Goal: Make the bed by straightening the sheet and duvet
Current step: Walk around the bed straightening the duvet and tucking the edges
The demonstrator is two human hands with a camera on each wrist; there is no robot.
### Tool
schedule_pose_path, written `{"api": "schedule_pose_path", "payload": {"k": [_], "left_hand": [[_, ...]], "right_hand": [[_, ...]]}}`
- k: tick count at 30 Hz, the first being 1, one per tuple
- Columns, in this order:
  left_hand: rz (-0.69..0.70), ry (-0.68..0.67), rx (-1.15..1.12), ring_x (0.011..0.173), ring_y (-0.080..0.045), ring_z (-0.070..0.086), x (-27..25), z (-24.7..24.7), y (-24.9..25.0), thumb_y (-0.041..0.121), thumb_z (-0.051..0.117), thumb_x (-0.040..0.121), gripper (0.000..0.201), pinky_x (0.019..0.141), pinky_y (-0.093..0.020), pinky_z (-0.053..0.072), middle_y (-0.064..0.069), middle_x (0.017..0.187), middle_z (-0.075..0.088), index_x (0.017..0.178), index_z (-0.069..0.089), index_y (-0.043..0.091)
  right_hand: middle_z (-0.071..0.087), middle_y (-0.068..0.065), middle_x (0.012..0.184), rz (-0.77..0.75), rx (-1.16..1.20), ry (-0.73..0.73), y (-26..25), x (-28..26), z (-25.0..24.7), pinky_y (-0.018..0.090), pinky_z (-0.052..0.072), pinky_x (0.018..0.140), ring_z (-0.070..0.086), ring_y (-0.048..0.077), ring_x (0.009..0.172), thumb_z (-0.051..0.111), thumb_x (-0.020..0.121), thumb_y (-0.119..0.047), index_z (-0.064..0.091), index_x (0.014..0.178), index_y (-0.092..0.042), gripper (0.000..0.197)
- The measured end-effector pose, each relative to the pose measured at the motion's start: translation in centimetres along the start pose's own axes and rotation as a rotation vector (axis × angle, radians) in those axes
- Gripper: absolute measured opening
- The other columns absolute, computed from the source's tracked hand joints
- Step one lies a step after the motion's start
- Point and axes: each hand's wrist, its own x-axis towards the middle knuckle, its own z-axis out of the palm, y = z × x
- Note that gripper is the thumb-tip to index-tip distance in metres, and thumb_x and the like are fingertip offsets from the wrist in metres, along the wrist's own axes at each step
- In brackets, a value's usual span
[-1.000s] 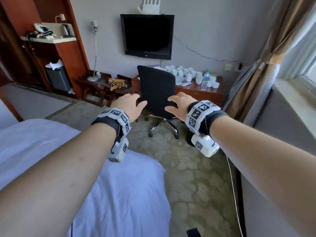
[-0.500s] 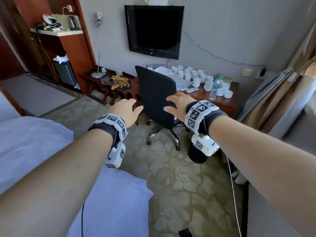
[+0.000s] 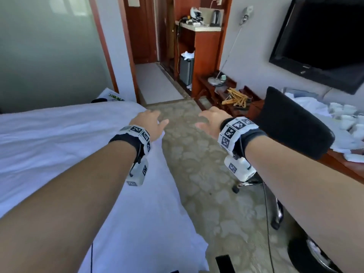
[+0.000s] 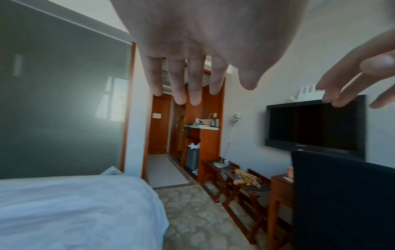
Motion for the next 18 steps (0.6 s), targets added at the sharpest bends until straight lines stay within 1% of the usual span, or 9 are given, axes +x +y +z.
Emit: {"api": "schedule_pose_path", "payload": {"k": [2,4,7,9,11,13,15,18], "left_hand": [[-0.099,0.004,0.007,0.126,-0.033,0.042,1.2,0.2,-2.5,0.052,0.033,0.097,0.056,0.102,-0.044,0.038,-0.011,0.142,0.043,0.141,0.038,0.018],[-0.220,0.003,0.009,0.128,-0.032,0.041,1.7,0.8,-5.0,0.052,0.034,0.097,0.056,0.102,-0.045,0.038,-0.010,0.143,0.041,0.143,0.036,0.019],[-0.443,0.000,0.024,0.130,-0.031,0.040,0.9,2.0,-8.9,0.050,0.035,0.097,0.056,0.101,-0.045,0.040,-0.010,0.145,0.040,0.144,0.035,0.019],[-0.624,0.009,0.025,0.129,-0.032,0.041,-0.9,3.3,-11.2,0.050,0.035,0.097,0.057,0.101,-0.046,0.040,-0.010,0.145,0.040,0.144,0.034,0.019],[-0.809,0.007,0.003,0.127,-0.033,0.043,-3.9,5.0,-12.5,0.051,0.036,0.097,0.057,0.100,-0.047,0.041,-0.012,0.143,0.042,0.144,0.034,0.018],[-0.977,-0.004,-0.023,0.128,-0.032,0.042,-7.3,7.1,-12.5,0.051,0.036,0.097,0.057,0.100,-0.047,0.041,-0.011,0.143,0.042,0.144,0.034,0.018],[-1.127,-0.017,-0.057,0.130,-0.030,0.040,-10.7,9.6,-11.4,0.051,0.035,0.097,0.056,0.100,-0.046,0.041,-0.009,0.145,0.040,0.144,0.033,0.020],[-1.323,-0.040,-0.124,0.131,-0.029,0.039,-15.6,14.1,-8.4,0.050,0.034,0.097,0.056,0.100,-0.045,0.040,-0.008,0.145,0.039,0.145,0.032,0.021]], "right_hand": [[0.026,0.007,0.152,-0.091,-0.015,-0.043,-1.4,4.0,0.7,0.038,0.028,0.110,0.031,0.027,0.137,0.041,0.096,-0.047,0.036,0.143,-0.023,0.053],[0.029,0.009,0.152,-0.213,-0.052,-0.093,-3.4,8.1,2.0,0.036,0.025,0.111,0.028,0.025,0.139,0.039,0.097,-0.046,0.037,0.143,-0.020,0.053],[0.029,0.009,0.150,-0.423,-0.072,-0.180,-7.8,14.2,4.7,0.037,0.029,0.110,0.034,0.028,0.135,0.039,0.097,-0.048,0.035,0.144,-0.021,0.055],[0.028,0.009,0.149,-0.587,-0.101,-0.227,-10.8,16.9,6.8,0.040,0.031,0.110,0.034,0.030,0.134,0.037,0.097,-0.049,0.034,0.144,-0.021,0.055],[0.027,0.009,0.149,-0.761,-0.124,-0.309,-13.7,17.9,9.0,0.041,0.032,0.110,0.033,0.030,0.134,0.036,0.097,-0.049,0.033,0.144,-0.020,0.055],[0.028,0.009,0.149,-0.914,-0.155,-0.402,-15.9,17.6,11.3,0.043,0.034,0.109,0.034,0.030,0.133,0.037,0.097,-0.048,0.034,0.143,-0.020,0.054],[0.028,0.007,0.148,-1.032,-0.168,-0.493,-17.3,16.6,14.5,0.044,0.034,0.108,0.034,0.028,0.133,0.039,0.096,-0.049,0.034,0.143,-0.020,0.055],[0.029,0.006,0.147,-1.192,-0.205,-0.594,-18.4,13.9,20.2,0.044,0.034,0.108,0.032,0.026,0.134,0.039,0.096,-0.048,0.036,0.142,-0.021,0.054]]}}
